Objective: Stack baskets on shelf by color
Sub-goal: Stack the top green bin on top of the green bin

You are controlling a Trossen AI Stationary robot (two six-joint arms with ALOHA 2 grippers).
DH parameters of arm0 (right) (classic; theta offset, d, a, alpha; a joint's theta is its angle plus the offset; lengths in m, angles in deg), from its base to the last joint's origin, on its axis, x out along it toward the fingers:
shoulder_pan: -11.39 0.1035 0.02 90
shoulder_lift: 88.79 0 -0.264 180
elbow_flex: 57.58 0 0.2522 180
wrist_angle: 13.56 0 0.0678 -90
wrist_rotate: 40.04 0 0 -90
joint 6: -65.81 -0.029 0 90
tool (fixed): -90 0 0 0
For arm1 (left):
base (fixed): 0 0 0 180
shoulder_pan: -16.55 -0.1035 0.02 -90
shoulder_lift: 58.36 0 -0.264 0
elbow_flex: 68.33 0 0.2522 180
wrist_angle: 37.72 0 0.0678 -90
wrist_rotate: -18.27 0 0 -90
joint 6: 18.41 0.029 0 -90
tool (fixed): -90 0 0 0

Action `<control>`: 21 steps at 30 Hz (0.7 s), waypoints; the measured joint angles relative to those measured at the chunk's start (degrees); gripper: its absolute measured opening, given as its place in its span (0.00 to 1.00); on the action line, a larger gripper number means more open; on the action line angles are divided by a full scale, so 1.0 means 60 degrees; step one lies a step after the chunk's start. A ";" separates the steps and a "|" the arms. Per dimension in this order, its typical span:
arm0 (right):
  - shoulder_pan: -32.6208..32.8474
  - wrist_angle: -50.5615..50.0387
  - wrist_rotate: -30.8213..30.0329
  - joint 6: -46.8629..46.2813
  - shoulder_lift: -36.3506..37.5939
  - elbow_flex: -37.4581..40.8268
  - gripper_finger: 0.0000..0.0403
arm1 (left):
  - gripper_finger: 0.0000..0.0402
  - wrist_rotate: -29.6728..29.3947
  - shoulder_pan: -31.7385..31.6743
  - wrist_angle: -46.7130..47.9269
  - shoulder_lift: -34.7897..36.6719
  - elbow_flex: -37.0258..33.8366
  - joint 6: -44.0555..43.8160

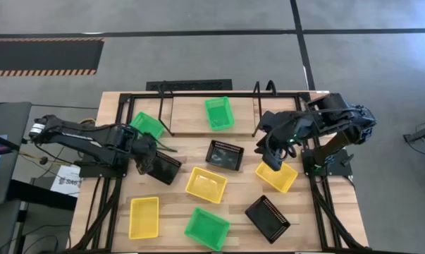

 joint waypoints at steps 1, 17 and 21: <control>-0.0001 -0.0004 0.0067 0.0012 0.0066 0.0000 0.33 | 0.19 0.0235 0.0000 0.0021 -0.0090 0.0000 0.0522; 0.0021 0.1854 0.0156 0.0270 0.0038 0.0000 0.33 | 0.30 -0.0566 -0.1678 0.0985 0.0190 -0.0543 0.4744; 0.0021 0.2047 0.0156 0.0280 0.0027 0.0000 0.33 | 0.30 -0.0242 -0.2704 0.0491 0.0442 -0.0825 0.6116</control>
